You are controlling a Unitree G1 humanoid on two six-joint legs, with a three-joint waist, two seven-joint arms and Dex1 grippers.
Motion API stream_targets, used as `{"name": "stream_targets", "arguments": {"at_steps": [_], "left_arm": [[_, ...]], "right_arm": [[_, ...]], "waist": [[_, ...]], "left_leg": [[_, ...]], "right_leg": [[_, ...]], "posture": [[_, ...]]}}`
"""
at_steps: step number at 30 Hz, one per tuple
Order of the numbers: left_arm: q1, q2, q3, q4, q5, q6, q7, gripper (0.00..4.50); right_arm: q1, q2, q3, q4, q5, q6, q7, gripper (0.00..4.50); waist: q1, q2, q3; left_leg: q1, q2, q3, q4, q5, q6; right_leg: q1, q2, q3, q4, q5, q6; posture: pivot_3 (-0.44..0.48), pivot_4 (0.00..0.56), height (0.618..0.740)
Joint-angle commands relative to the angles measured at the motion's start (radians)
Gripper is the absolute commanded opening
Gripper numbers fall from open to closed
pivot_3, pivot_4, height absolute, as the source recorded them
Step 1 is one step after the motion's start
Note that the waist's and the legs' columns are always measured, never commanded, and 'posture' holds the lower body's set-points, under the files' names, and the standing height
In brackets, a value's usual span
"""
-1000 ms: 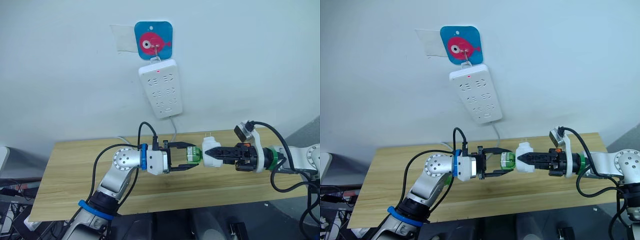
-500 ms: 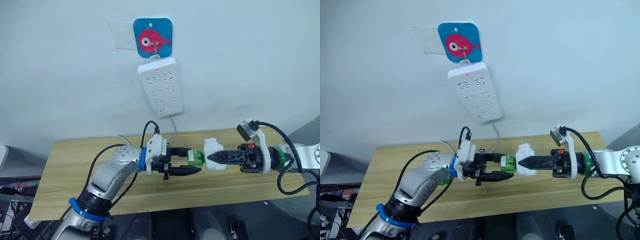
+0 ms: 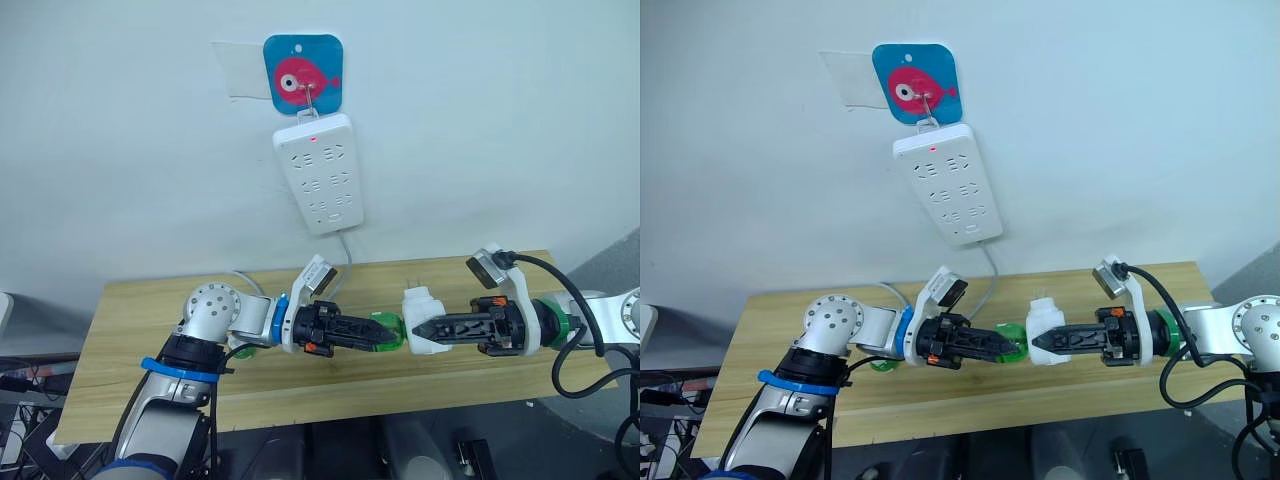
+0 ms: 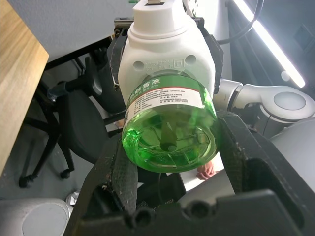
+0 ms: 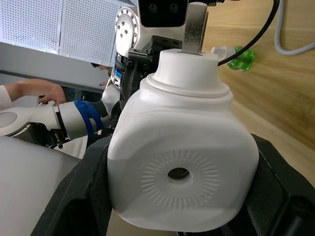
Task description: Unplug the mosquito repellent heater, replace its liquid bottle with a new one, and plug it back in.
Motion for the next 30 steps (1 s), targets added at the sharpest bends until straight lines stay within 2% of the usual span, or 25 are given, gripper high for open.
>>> {"name": "stream_targets", "arguments": {"at_steps": [1, 5, 9, 12, 15, 16, 19, 20, 22, 24, 27, 30], "left_arm": [[-0.002, 0.014, 0.083, -0.037, -0.037, 0.009, 0.002, 3.17], [0.017, 0.029, 0.14, -0.086, -0.068, 0.021, 0.038, 4.44], [0.061, 0.049, 0.18, -0.169, -0.059, -0.006, 0.073, 4.48], [0.135, 0.141, 0.132, -0.385, 0.192, -0.289, -0.008, 4.48], [0.182, 0.181, 0.081, -0.476, 0.362, -0.518, -0.09, 4.48], [0.206, 0.2, 0.045, -0.512, 0.47, -0.669, -0.148, 4.48], [0.281, 0.194, -0.064, -0.525, 0.927, -1.413, -0.26, 4.48], [0.286, 0.177, -0.084, -0.489, 1.0, -1.577, -0.288, 4.48], [0.283, 0.15, -0.113, -0.399, 1.097, -1.844, -0.318, 4.48], [0.282, 0.123, -0.133, -0.331, 1.157, -1.997, -0.311, 4.48], [0.268, 0.078, -0.161, -0.234, 1.25, -2.186, -0.268, 4.48], [0.224, 0.029, -0.164, -0.136, 1.338, -2.306, -0.19, 4.48]], "right_arm": [[0.002, -0.016, -0.025, 0.018, -0.002, 0.01, 0.009, 3.04], [-0.012, -0.013, -0.028, 0.061, 0.015, 0.007, 0.004, 3.04], [-0.02, -0.017, -0.032, 0.081, 0.003, 0.017, 0.017, 3.04], [-0.027, -0.022, -0.036, 0.124, 0.007, 0.033, 0.021, 3.04], [-0.033, -0.018, -0.039, 0.15, 0.013, 0.044, 0.022, 3.04], [-0.038, -0.016, -0.04, 0.162, 0.012, 0.048, 0.023, 3.04], [-0.09, 0.01, -0.027, 0.243, 0.041, 0.053, -0.002, 3.04], [-0.103, 0.017, -0.024, 0.26, 0.048, 0.055, -0.008, 3.04], [-0.119, 0.026, -0.023, 0.277, 0.053, 0.063, -0.02, 3.04], [-0.128, 0.034, -0.023, 0.288, 0.07, 0.067, -0.036, 3.04], [-0.13, 0.037, -0.022, 0.28, 0.102, 0.068, -0.058, 3.04], [-0.129, 0.029, -0.012, 0.265, 0.15, 0.064, -0.082, 3.04]], "waist": [[0.001, 0.0, 0.0], [0.002, 0.0, 0.0], [0.005, 0.0, 0.0], [0.006, 0.0, 0.0], [0.017, 0.0, 0.0], [0.023, 0.0, 0.0], [0.028, 0.0, 0.0], [0.031, 0.0, 0.0], [0.044, 0.0, 0.0], [0.054, 0.0, 0.0], [0.057, 0.0, 0.0], [0.059, 0.0, 0.0]], "left_leg": [[0.0, 0.0, 0.0, 0.0, 0.0, 0.0], [0.0, 0.0, 0.0, 0.0, 0.0, 0.0], [0.0, 0.0, 0.0, 0.0, 0.0, 0.0], [0.0, 0.0, 0.0, 0.0, 0.0, 0.0], [0.0, 0.0, 0.001, -0.001, 0.0, -0.001], [0.0, 0.0, 0.001, -0.001, 0.0, -0.001], [0.0, 0.0, 0.004, -0.001, 0.0, -0.001], [0.0, 0.0, 0.005, -0.001, 0.0, -0.001], [0.0, 0.0, 0.006, -0.001, 0.0, -0.001], [0.0, 0.0, 0.006, -0.001, 0.0, 0.0], [-0.002, -0.001, 0.005, -0.001, 0.0, 0.0], [-0.006, -0.002, 0.003, 0.001, 0.0, 0.0]], "right_leg": [[0.0, 0.0, 0.0, 0.0, 0.0, 0.0], [0.0, 0.0, 0.0, 0.0, 0.0, 0.0], [0.0, -0.001, 0.001, 0.0, 0.0, 0.0], [0.0, -0.001, 0.002, 0.0, 0.0, 0.0], [-0.001, -0.001, 0.002, 0.0, 0.0, 0.0], [0.0, -0.001, 0.002, 0.0, 0.0, 0.0], [0.0, -0.002, 0.002, -0.002, 0.001, 0.001], [0.0, -0.002, 0.002, -0.002, 0.001, 0.001], [0.0, -0.003, 0.002, -0.003, 0.002, 0.001], [-0.001, -0.004, 0.004, -0.003, 0.002, 0.001], [-0.001, -0.005, 0.003, -0.003, 0.002, 0.001], [-0.004, -0.006, 0.002, -0.003, 0.003, 0.002]], "posture": [[-0.162, 0.251, 0.74], [-0.144, 0.245, 0.74], [-0.133, 0.237, 0.74], [-0.128, 0.234, 0.74], [-0.128, 0.234, 0.74], [-0.116, 0.233, 0.74], [-0.101, 0.235, 0.74], [-0.1, 0.237, 0.74], [-0.101, 0.24, 0.74], [-0.104, 0.242, 0.74], [-0.112, 0.245, 0.74], [-0.12, 0.248, 0.74]]}}
